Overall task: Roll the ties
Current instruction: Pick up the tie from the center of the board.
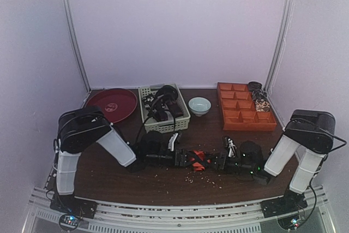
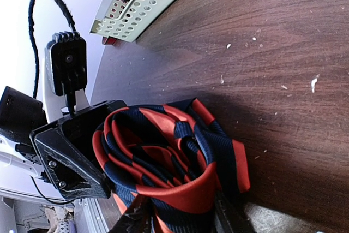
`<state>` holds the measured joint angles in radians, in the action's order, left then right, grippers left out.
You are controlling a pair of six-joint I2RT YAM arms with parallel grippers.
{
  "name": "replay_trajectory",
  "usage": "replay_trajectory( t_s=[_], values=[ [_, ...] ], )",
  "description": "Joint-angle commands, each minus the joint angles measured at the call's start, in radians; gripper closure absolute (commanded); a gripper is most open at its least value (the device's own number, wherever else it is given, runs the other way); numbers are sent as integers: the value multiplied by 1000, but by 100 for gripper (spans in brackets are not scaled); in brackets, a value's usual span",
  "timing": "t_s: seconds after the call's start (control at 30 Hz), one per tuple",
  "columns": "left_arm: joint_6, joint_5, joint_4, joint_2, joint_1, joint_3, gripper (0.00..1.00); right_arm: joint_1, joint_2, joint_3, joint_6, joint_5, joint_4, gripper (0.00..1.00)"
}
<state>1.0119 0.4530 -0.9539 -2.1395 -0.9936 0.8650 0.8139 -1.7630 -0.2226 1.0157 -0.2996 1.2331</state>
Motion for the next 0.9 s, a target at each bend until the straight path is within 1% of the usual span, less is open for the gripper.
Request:
replay_trajectory(
  t_s=[0.0,0.17,0.37,0.43,0.53,0.63,0.77,0.87],
  values=[
    [-34,95,-38,-16,-15,27,44,6,10,10,-67,-16,-88,63],
    [-78,143,-28,-27,-21,27,45,11,69,5,-154,-12,-166,62],
    [-102,144,-31,-39,-23,34,49,29,83,-8,-220,6,-245,62],
    [-110,135,-27,-42,-23,38,52,32,75,-8,-216,8,-247,61],
    [-91,133,-81,-47,-25,19,56,45,60,-6,-205,10,-226,61],
    [-90,133,-118,-44,-28,1,61,55,52,-13,-202,19,-225,61],
    [-176,110,-67,-26,-46,-2,64,59,84,-19,-212,26,-249,59],
    [-254,69,-16,1,-55,-23,66,67,146,-24,-243,44,-331,53]
  ],
)
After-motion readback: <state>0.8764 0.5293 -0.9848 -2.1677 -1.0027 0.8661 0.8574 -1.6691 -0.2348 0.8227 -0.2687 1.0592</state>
